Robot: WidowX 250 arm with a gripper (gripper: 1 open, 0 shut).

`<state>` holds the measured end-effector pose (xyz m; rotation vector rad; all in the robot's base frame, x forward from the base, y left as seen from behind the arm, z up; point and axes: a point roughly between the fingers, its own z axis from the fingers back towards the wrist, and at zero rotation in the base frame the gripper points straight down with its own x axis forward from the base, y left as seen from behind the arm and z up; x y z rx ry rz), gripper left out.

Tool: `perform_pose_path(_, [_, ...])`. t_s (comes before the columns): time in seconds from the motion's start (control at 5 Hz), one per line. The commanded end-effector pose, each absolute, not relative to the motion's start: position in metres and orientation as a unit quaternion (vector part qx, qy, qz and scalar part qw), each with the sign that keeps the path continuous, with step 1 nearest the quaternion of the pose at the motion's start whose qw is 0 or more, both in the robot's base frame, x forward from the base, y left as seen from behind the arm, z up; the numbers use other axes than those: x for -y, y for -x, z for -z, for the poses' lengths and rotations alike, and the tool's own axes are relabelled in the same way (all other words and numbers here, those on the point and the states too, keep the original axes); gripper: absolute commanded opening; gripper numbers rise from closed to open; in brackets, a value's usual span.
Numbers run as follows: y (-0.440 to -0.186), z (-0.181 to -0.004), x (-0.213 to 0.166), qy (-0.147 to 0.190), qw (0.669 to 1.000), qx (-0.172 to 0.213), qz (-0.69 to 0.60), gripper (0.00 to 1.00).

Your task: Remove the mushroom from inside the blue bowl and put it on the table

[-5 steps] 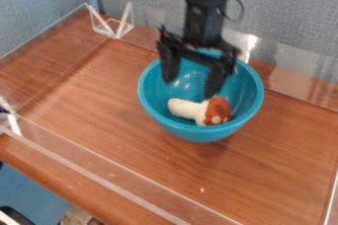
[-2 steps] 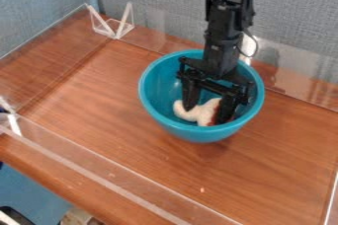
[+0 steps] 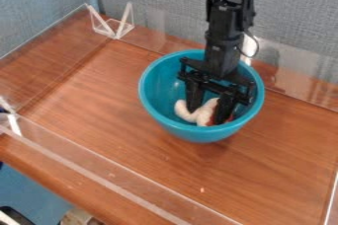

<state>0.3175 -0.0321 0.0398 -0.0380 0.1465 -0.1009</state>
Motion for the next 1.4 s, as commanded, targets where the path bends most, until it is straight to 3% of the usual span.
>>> perform_pose_path(0.0, [-0.3226, -0.0386, 0.0355, 0.021, 0.996, -0.057, 0.06, 0.0])
perform_pose_path(1.2, [-0.3218, -0.0392, 0.0346, 0.032, 0.995, -0.057, 0.07, 0.0])
